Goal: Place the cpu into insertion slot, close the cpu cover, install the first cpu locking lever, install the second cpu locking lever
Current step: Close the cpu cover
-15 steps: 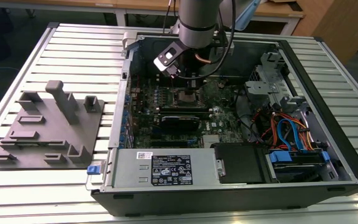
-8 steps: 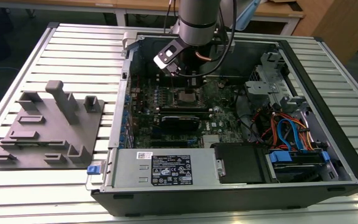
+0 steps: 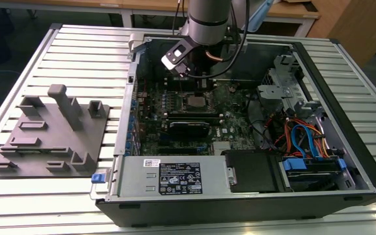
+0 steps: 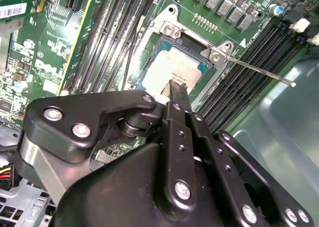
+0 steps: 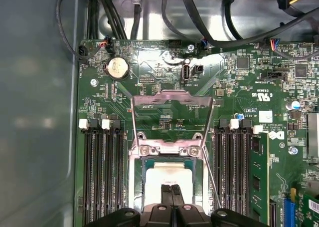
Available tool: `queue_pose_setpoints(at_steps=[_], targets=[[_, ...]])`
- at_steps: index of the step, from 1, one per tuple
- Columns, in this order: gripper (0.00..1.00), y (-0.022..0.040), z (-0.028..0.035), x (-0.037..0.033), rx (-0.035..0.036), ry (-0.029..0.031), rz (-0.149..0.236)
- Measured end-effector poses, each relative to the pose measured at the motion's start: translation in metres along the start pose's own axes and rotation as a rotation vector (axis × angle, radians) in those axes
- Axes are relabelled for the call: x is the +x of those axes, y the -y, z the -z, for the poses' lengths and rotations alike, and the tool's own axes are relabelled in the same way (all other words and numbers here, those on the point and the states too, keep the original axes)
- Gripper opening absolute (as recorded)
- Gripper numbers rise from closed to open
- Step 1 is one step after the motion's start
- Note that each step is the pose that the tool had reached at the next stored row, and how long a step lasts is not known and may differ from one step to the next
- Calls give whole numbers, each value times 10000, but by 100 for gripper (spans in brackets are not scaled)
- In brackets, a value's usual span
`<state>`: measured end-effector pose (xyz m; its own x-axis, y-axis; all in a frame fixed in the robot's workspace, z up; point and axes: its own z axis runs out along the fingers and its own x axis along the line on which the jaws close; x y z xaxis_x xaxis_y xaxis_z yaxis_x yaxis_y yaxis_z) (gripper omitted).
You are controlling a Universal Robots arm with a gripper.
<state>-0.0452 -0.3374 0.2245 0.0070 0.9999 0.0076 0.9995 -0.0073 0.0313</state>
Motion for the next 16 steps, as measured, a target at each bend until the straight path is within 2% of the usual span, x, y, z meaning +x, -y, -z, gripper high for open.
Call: queue_pose_setpoints(at_steps=[9, 16], targets=[[10, 0, 12, 0, 1, 11, 0], [10, -1, 50, 0, 0, 10, 0]])
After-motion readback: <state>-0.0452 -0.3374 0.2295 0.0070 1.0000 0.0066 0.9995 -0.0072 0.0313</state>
